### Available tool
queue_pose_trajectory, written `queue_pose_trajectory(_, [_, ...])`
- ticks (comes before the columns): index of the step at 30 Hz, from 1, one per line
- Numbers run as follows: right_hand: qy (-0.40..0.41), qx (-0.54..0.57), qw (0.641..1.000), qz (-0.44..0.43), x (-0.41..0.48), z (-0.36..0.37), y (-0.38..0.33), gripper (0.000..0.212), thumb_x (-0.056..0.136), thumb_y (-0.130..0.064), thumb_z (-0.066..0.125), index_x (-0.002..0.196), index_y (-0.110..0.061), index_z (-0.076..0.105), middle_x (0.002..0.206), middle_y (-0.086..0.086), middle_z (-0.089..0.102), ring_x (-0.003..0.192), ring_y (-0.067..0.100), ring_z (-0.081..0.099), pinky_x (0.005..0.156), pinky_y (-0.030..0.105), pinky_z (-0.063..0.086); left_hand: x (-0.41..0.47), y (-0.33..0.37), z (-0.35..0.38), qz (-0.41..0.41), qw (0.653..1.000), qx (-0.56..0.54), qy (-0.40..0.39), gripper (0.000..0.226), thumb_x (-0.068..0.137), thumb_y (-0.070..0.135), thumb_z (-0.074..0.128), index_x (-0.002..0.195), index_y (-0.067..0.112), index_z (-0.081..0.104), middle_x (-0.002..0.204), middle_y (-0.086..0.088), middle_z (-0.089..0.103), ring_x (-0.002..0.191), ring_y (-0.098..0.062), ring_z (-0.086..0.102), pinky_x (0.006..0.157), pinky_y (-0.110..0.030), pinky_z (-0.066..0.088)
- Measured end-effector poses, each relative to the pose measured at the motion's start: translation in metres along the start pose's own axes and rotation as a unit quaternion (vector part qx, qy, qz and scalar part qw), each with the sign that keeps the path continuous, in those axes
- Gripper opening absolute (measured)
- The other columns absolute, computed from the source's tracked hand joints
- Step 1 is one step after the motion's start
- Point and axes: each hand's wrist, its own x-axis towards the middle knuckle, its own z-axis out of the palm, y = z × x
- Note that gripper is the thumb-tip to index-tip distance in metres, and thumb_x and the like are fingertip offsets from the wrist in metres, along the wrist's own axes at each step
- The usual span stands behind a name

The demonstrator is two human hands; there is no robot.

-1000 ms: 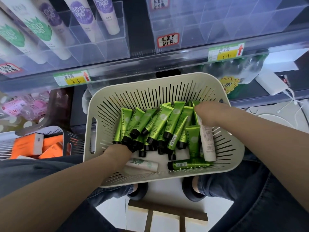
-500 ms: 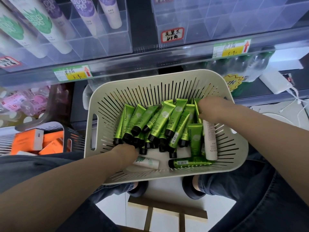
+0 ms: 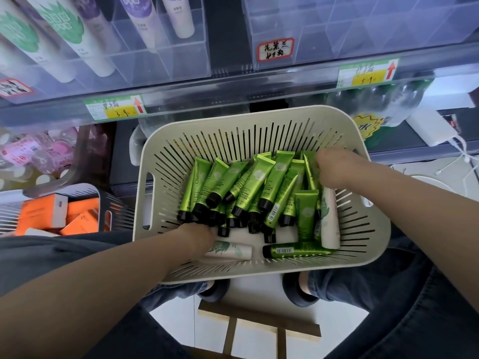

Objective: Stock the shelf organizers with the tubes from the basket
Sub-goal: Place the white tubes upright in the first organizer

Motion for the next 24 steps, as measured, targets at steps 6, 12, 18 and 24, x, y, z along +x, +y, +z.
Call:
queue_pose_trajectory(6, [-0.019, 0.009, 1.000, 0.008, -0.002, -0.007, -0.001, 0.013, 0.082, 0.000, 0.049, 0.070, -0.006, 0.048, 0.066, 0.005, 0.045, 0.057, 0.015, 0.044, 0.044, 0.022, 0.031, 0.000, -0.002, 0.000, 0.015, 0.999, 0.001, -0.042, 0.035, 0.096, 0.015, 0.044, 0.128, 0.006, 0.050, 0.134, -0.012, 0.045, 0.120, -0.028, 0.047, 0.095, -0.038, 0.042])
queue_pose_trajectory(12, [-0.034, 0.034, 0.999, 0.009, -0.004, -0.012, 0.000, 0.027, 0.080, 0.003, 0.048, 0.057, -0.007, 0.039, 0.059, 0.005, 0.040, 0.051, 0.016, 0.039, 0.044, 0.022, 0.029, -0.006, -0.009, -0.009, 0.016, 0.992, -0.065, -0.106, 0.046, 0.096, 0.035, 0.038, 0.130, 0.006, 0.046, 0.133, -0.016, 0.045, 0.124, -0.032, 0.038, 0.103, -0.041, 0.035])
queue_pose_trajectory(18, [-0.044, 0.049, 0.998, 0.014, -0.006, -0.015, -0.001, 0.025, 0.078, 0.003, 0.049, 0.058, -0.008, 0.038, 0.059, 0.005, 0.038, 0.052, 0.017, 0.038, 0.044, 0.021, 0.028, -0.017, -0.016, -0.011, -0.006, 0.983, -0.174, -0.061, 0.055, 0.088, 0.047, 0.053, 0.129, 0.011, 0.043, 0.127, -0.008, 0.055, 0.112, -0.025, 0.054, 0.090, -0.033, 0.044])
queue_pose_trajectory(24, [-0.039, 0.064, 0.997, 0.009, -0.019, -0.019, -0.004, 0.009, 0.079, -0.001, 0.052, 0.071, -0.004, 0.055, 0.069, 0.007, 0.050, 0.064, 0.020, 0.050, 0.049, 0.022, 0.036, -0.030, -0.024, -0.018, 0.000, 0.981, -0.192, -0.023, 0.041, 0.087, 0.033, 0.061, 0.119, 0.007, 0.058, 0.118, -0.008, 0.061, 0.106, -0.025, 0.057, 0.082, -0.031, 0.044])
